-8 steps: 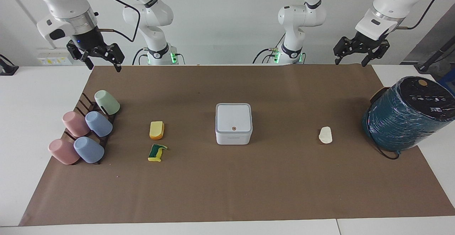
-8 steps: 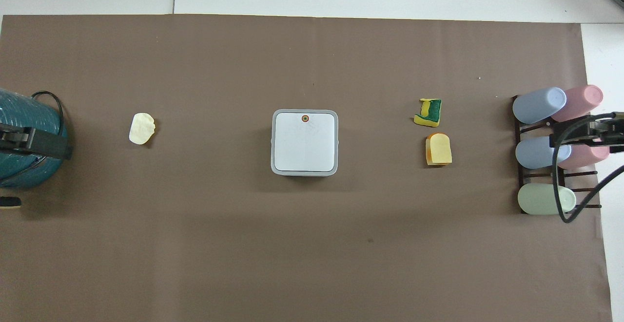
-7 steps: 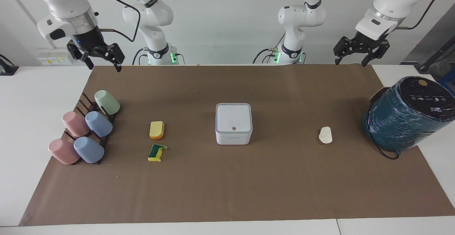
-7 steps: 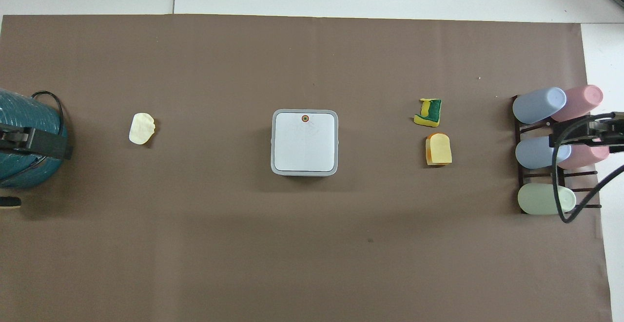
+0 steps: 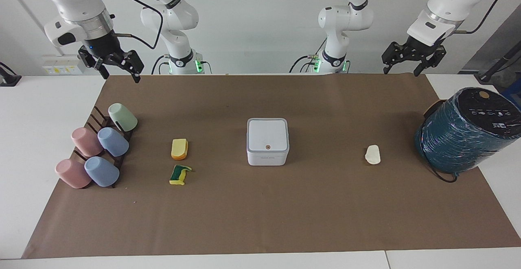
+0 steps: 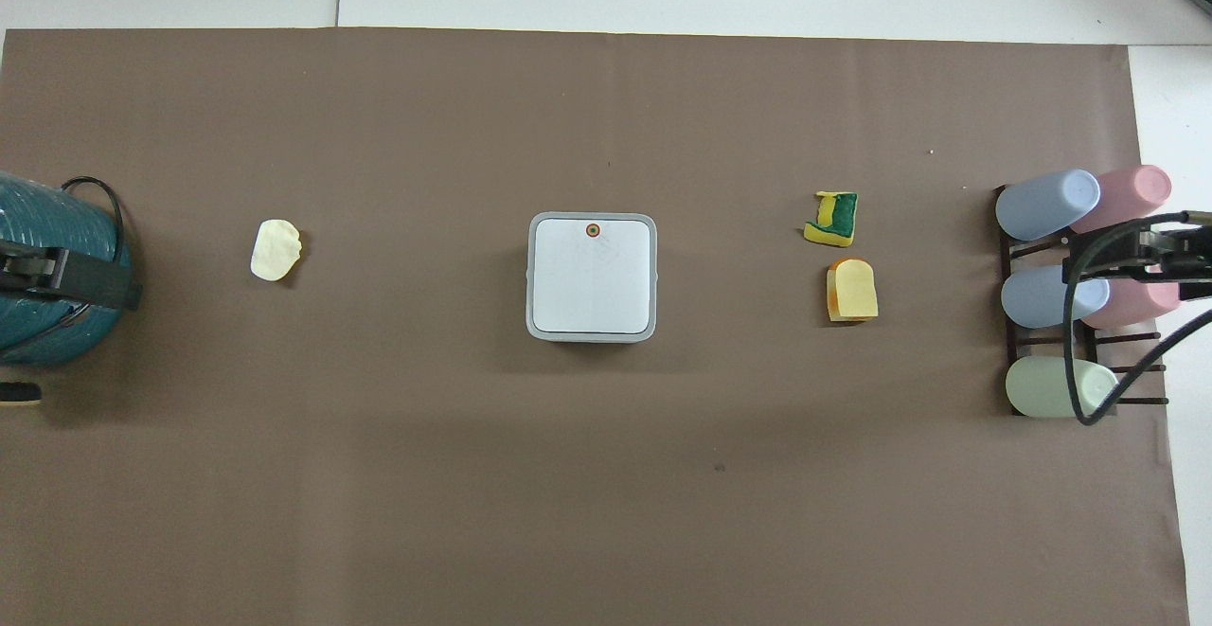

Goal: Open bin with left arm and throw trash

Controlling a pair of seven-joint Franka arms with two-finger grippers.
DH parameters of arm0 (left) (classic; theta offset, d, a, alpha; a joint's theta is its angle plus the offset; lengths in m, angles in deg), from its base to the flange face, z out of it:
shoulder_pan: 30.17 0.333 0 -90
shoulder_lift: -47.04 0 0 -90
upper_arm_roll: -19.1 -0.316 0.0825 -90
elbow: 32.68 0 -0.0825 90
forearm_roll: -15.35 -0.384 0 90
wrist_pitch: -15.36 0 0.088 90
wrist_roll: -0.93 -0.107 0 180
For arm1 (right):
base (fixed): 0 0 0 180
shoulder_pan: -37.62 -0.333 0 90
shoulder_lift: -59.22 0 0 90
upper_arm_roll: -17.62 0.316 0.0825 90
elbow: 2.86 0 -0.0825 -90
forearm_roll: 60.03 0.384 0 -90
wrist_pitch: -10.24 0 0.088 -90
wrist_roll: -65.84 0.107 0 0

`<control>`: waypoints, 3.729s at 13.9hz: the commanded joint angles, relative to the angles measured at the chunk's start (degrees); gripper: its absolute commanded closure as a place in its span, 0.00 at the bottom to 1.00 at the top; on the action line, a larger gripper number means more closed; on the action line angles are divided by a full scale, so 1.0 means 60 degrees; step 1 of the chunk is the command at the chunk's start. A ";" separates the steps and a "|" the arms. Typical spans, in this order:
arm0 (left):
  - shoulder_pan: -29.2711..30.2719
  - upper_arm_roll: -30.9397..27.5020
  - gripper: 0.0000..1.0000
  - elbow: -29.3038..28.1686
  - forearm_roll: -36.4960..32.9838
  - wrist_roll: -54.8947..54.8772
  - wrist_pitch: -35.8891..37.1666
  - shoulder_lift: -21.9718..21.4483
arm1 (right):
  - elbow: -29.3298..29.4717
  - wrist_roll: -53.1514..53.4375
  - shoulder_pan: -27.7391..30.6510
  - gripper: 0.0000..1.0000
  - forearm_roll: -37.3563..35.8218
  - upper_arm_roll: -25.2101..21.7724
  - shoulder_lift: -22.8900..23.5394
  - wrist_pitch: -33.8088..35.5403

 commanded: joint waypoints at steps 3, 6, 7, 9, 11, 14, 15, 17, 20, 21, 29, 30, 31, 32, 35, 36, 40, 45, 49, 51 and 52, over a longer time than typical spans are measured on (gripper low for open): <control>-0.0055 -0.0027 0.00 -0.0305 0.0122 -0.0019 -0.0124 -0.0248 | -0.0099 0.0137 0.0070 0.00 0.0128 0.0076 -0.0135 -0.0063; -0.0056 0.0003 0.00 -0.0305 0.0122 -0.0150 -0.0006 -0.0262 | -0.0099 -0.0139 0.0099 0.00 0.0127 0.0076 -0.0121 -0.0077; -0.0070 0.0017 0.00 -0.0305 0.0122 -0.0121 -0.0050 -0.0262 | -0.0099 -0.0344 0.0143 0.00 0.0127 0.0076 -0.0121 -0.0077; -0.0100 0.0090 0.00 -0.0305 0.0122 -0.0121 -0.0153 -0.0248 | -0.0099 -0.0536 0.0085 0.00 0.0113 -0.0011 -0.0106 -0.0135; -0.0158 0.0222 0.00 -0.0319 0.0151 -0.0020 -0.0371 -0.0248 | -0.0099 -0.0551 -0.0119 0.00 0.0010 -0.0114 -0.0091 -0.0194; -0.0275 0.0222 0.00 -0.0479 0.0822 0.0039 -0.1015 -0.0247 | -0.0099 -0.0551 -0.0604 0.00 0.0010 -0.0744 -0.0062 -0.0253; -0.0450 0.0237 0.00 -0.0538 0.0927 0.0199 -0.1264 -0.0248 | -0.0099 -0.0551 -0.0503 0.00 0.0010 -0.0730 -0.0062 -0.0253; -0.1005 0.0237 0.00 -0.0860 0.0928 0.0711 -0.1646 -0.0364 | -0.0099 -0.0566 -0.0414 0.00 0.0010 -0.0672 -0.0047 -0.0239; -0.1767 0.0237 0.00 -0.1182 0.0942 0.1325 -0.2392 -0.0394 | -0.0084 -0.1106 -0.0487 0.00 0.0083 -0.0671 0.0069 -0.0311; -0.2074 0.0237 0.00 -0.1357 0.0942 0.1706 -0.2728 -0.0351 | -0.0084 -0.1108 -0.0530 0.00 0.0127 -0.0671 0.0171 -0.0587; -0.3804 0.0237 0.00 -0.1491 0.1322 0.3320 -0.5379 0.1522 | 0.0018 -0.1108 -0.0956 0.00 0.0113 -0.0481 0.2338 -0.4042; -0.3893 0.0237 0.00 -0.1491 0.1468 0.3437 -0.5745 0.1844 | 0.0019 -0.1108 -0.0956 0.00 0.0113 -0.0466 0.2746 -0.4554; -0.3952 0.0237 0.00 -0.1448 0.1673 0.3511 -0.6184 0.2152 | 0.0019 -0.1108 -0.0985 0.00 0.0127 -0.0452 0.3142 -0.5111; -0.4141 0.0237 0.00 -0.1447 0.1704 0.3512 -0.6522 0.2329 | 0.0019 -0.1064 -0.1159 0.00 0.0127 -0.0452 0.3465 -0.5551; -0.4333 0.0237 0.11 -0.1098 0.1704 0.3512 -0.6906 0.2914 | 0.0019 -0.1020 -0.1337 0.00 0.0157 -0.0452 0.4242 -0.6651; -0.4333 0.0237 0.23 -0.0936 0.1704 0.3497 -0.6950 0.3149 | 0.0019 -0.1020 -0.1351 0.00 0.0157 -0.0423 0.4448 -0.6901; -0.4757 0.0252 1.00 -0.0934 0.1690 0.3497 -0.7565 0.3531 | -0.0054 -0.1063 -0.1337 0.00 0.0448 -0.0218 0.5502 -0.7838; -0.4977 0.0251 1.00 -0.1021 0.1616 0.3482 -0.8295 0.4015 | -0.0551 -0.1079 -0.1497 0.00 0.0494 -0.0188 0.5797 -0.8366; -0.5139 0.0237 1.00 -0.1096 0.1616 0.3453 -0.8591 0.4293 | -0.1036 -0.1079 -0.1542 0.00 0.0494 -0.0188 0.5724 -0.8353; -0.5110 0.0222 1.00 -0.1066 0.1602 0.3482 -0.8386 0.4264 | -0.1051 -0.1064 -0.1513 0.00 0.0508 -0.0203 0.5680 -0.8208; -0.5124 0.0208 1.00 -0.1037 0.1602 0.3497 -0.8067 0.4148 | -0.1051 -0.1064 -0.1454 0.00 0.0508 -0.0188 0.5666 -0.8048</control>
